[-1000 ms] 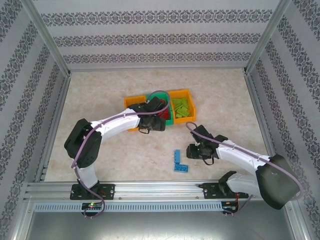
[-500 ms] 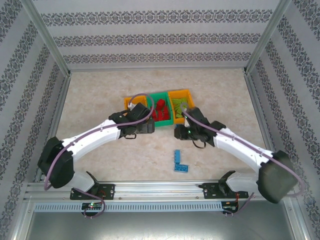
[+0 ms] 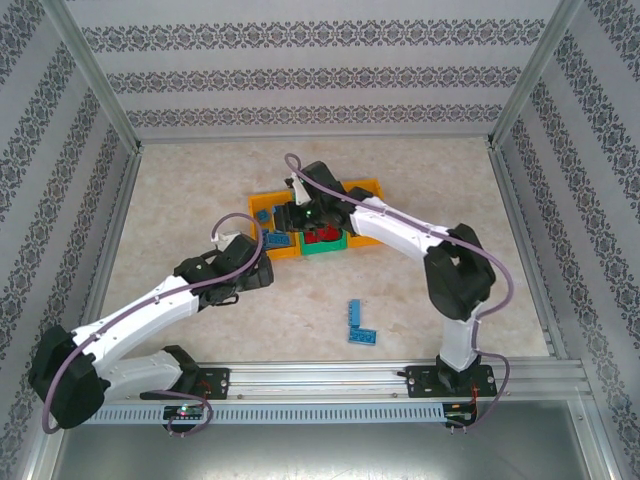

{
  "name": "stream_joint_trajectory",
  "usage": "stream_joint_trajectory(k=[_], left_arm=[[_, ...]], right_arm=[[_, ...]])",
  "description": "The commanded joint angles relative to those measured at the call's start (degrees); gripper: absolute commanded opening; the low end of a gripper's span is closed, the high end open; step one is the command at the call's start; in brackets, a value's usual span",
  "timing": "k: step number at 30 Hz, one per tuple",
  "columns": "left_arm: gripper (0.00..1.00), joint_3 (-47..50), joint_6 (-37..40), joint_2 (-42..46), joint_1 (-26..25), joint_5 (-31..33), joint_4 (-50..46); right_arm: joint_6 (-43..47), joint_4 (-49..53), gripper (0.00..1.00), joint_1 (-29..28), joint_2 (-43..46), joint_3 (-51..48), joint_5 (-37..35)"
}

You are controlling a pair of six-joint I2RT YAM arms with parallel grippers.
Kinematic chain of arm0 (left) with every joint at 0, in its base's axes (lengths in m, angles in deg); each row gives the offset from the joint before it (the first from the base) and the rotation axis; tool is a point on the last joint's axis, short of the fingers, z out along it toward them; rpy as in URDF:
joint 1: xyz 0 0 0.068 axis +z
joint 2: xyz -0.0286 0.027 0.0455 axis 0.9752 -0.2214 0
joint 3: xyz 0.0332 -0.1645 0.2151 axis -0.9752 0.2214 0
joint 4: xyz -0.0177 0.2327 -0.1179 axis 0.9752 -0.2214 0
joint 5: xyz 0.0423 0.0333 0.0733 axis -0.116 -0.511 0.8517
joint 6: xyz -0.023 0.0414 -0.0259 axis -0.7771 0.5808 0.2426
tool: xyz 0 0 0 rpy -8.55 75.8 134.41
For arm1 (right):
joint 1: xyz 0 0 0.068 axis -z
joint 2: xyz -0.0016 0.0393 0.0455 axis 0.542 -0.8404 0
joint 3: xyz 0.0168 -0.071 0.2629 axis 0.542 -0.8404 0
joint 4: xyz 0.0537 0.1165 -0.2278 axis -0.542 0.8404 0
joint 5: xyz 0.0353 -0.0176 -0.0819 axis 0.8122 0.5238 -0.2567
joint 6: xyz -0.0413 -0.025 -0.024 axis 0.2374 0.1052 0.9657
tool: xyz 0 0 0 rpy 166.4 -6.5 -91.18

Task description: Sort the legos into containers by color

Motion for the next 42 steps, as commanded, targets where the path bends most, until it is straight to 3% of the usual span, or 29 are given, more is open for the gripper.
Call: stream_joint_trajectory(k=[1, 8, 14, 20, 29, 35, 42], left_arm=[[1.0, 0.4, 0.2, 0.5, 0.6, -0.2, -1.5], [1.0, -1.8, 1.8, -3.4, -0.6, -4.4, 1.5], [0.94, -6.4, 1.4, -9.8, -5.6, -8.1, 5.3], [0.91, -18.2, 1.9, -24.7, -12.5, -13.9, 9.9], [0.82, -31.9, 0.4, -43.1, -18.8, -22.5, 8.1], [0.76, -37.1, -0.2, -49.0, -20.4, -23.1, 3.0], [0.67, -40.1, 0.1, -52.7, -21.5, -24.2, -0.3]], right_arm=[[0.2, 4.2, 0.36, 0.1, -4.6, 6.7, 0.3], [-0.1, 5.5, 0.73, 0.5, -7.6, 11.0, -0.4], [0.5, 5.5, 0.75, 1.0, 1.0, 5.1, -3.1], [1.7, 5.5, 0.78, 5.0, 19.3, -12.8, -10.5], [2.8, 13.7, 0.84, 24.4, 51.8, -42.9, -17.2], [4.9, 19.1, 0.85, 33.6, 58.1, -48.9, -16.6], [5.2, 17.3, 0.85, 34.6, 56.2, -50.0, -14.6]])
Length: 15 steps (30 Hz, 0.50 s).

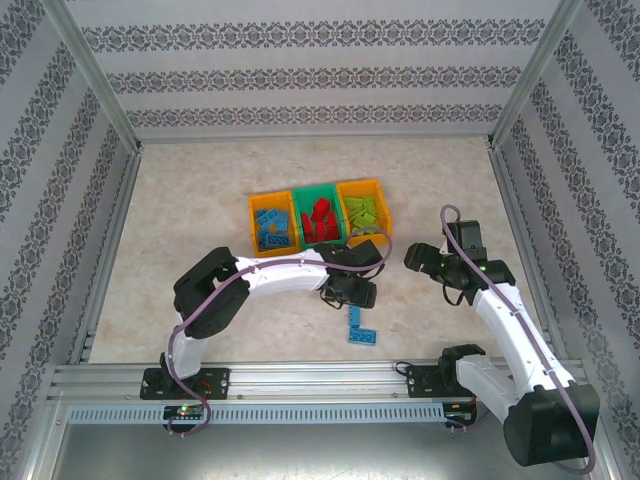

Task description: Sort the legos into containers by color

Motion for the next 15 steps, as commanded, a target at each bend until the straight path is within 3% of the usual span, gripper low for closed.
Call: stream_joint_trajectory(k=[1, 6, 15], left_arm=[[0.67, -2.6, -0.3, -1.8, -1.5, -1.0, -5.0], [0.61, -3.6, -1.1, -3.3, -2.3, -1.5, -6.7], [0.4, -3.6, -1.9, -3.9, -2.6, -1.2, -8.0]], right_arm=[[1.5, -0.1, 0.86, 0.4, -1.0, -0.7, 1.2], [1.7, -0.5, 0.86, 0.7, -0.3, -1.6, 1.2], [1.8, -1.8, 0.86, 1.0, -1.4, -2.1, 1.8]])
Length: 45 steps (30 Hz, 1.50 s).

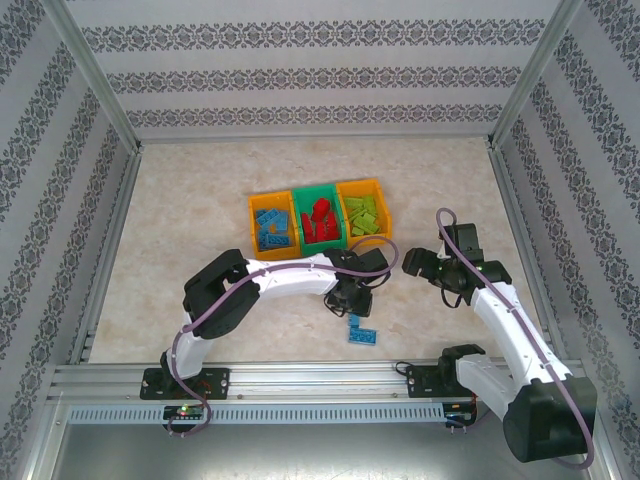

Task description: Sort the legos into containers by color

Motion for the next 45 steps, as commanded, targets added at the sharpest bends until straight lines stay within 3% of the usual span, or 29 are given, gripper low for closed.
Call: stream_joint_trajectory(k=[1, 10, 19, 26, 31, 38, 45], left_arm=[[0.37, -1.4, -0.6, -1.2, -0.7, 0.1, -3.3], [0.12, -3.8, 0.9, -0.7, -0.3, 3.7, -5.7], [0.11, -4.3, 4.5, 5.7, 4.9, 10.6, -10.0], [0.11, -3.9, 9.6, 13.7, 14.7, 15.3, -12.6], [0.12, -3.9, 12.8, 16.0, 23.0, 14.6, -11.9], [0.14, -7.4, 16.3, 12.4, 30.7, 12.8, -11.9], [0.17, -12.1, 18.2, 6.9, 34.3, 12.5, -12.5]], right_arm=[[1.3, -1.1, 0.86, 0.6, -0.6, -0.1, 0.9], [2.0, -1.4, 0.85, 0.6, -0.7, -0.7, 3.0], [1.7, -2.1, 0.82, -1.0, -0.6, -1.2, 5.2], [1.7, -3.4, 0.82, -11.5, -0.6, -1.9, 3.6], [2.1, -3.2, 0.82, -21.1, -1.2, -2.4, 2.1], [3.2, -0.7, 0.84, -33.5, -5.5, -1.8, 0.0], [2.4, 2.7, 0.87, -44.0, -10.2, 1.0, -5.8]])
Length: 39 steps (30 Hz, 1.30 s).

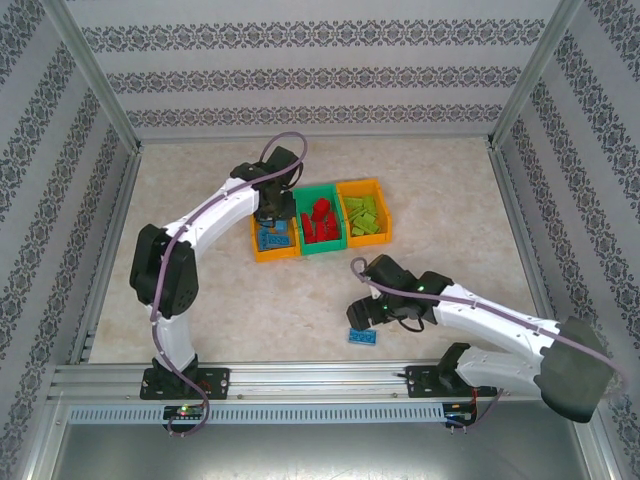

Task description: Sort the legos into containers by color

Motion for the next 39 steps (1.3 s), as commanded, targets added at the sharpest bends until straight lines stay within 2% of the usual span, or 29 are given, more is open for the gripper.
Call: stream_joint_trajectory(k=[1, 7, 8, 12, 18, 24, 30, 39], left_arm=[[0.2, -3.5, 2.9, -2.6, 1.3, 0.0, -3.1], [0.38, -4.6, 3.5, -4.5, 1.7, 0.3, -3.5], [0.44, -4.4, 3.5, -4.4, 1.6, 0.2, -3.3], [0.55, -3.2, 3.4, -3.3, 1.7, 0.2, -2.3], [0.59, -0.8, 3.7, 0.0, 1.4, -0.3, 0.1], [0.61, 2.2, 4.4, 2.9, 1.1, 0.1, 2.9], [0.69, 6.6, 5.5, 5.5, 1.1, -1.0, 6.5], [0.85, 9.9, 8.0, 8.5, 1.1, -1.8, 9.9]], right_arm=[[0.2, 3.2, 0.88, -2.9, -2.1, 2.8, -4.2], [-1.4, 6.5, 0.92, -6.5, -6.6, 4.9, -4.5], [-2.2, 6.9, 0.93, -6.8, -6.8, 4.9, -4.4], [-9.2, 7.6, 0.94, -6.9, -6.8, 4.3, -5.0], [-25.4, 6.5, 0.98, -9.6, -5.9, 3.4, -7.5], [-36.3, 6.0, 0.98, -12.6, -7.1, 3.6, -8.7], [-46.0, 6.0, 0.98, -15.5, -8.6, 2.3, -10.7], [-49.8, 4.4, 0.97, -16.6, -15.4, 3.6, -10.6]])
